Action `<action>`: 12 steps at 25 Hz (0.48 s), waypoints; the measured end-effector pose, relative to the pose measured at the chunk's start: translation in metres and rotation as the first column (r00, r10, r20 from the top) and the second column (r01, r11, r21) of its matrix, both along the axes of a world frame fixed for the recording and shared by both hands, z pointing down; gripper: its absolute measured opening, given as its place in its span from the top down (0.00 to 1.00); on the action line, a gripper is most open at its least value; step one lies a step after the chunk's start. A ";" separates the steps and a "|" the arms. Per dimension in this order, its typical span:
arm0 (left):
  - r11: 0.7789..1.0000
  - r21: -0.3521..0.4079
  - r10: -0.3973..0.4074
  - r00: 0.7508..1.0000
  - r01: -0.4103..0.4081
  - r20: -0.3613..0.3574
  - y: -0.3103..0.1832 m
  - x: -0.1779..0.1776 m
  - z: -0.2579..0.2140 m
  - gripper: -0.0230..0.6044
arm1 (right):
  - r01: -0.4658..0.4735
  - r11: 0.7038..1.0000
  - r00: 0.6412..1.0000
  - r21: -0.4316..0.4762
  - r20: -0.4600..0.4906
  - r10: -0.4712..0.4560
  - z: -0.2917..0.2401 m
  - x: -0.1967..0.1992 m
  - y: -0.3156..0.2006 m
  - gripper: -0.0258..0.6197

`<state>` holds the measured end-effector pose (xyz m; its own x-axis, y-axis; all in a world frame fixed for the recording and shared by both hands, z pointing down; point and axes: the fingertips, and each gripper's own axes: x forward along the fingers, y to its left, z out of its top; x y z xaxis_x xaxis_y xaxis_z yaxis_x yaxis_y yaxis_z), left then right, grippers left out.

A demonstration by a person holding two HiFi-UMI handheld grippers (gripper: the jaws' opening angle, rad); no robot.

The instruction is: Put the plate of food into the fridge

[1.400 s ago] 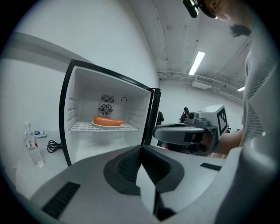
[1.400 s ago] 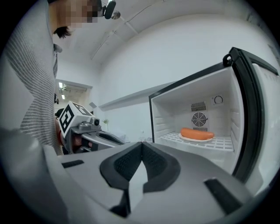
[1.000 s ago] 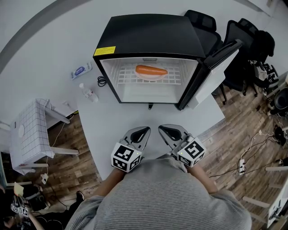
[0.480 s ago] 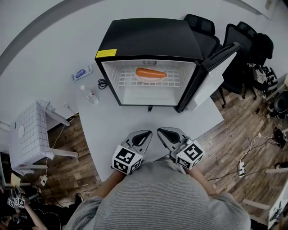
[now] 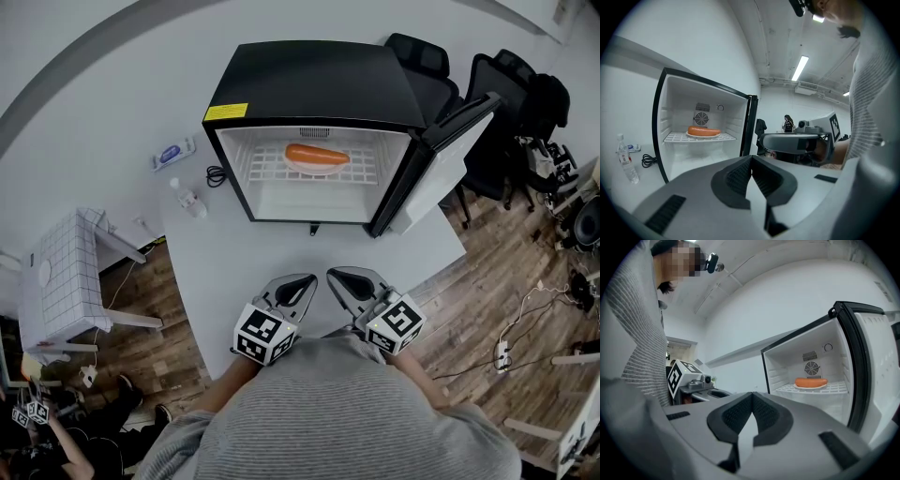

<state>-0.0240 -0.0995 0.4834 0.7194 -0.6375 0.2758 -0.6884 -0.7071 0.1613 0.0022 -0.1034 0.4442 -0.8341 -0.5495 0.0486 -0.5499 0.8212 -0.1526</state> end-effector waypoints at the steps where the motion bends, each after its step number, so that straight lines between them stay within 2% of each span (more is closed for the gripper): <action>1: 1.000 0.001 0.001 1.000 -0.001 -0.001 0.000 0.000 -0.001 0.95 | 0.000 1.000 1.000 0.000 -0.002 0.000 0.000 0.000 0.000 0.94; 12: 1.000 -0.011 -0.009 1.000 0.009 -0.001 0.001 -0.004 0.003 0.95 | -0.006 1.000 1.000 -0.010 -0.009 0.006 0.002 0.001 0.000 0.94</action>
<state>-0.0280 -0.0985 0.4864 0.7137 -0.6410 0.2824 -0.6948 -0.6989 0.1694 0.0034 -0.1032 0.4463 -0.8304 -0.5538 0.0621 -0.5561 0.8164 -0.1556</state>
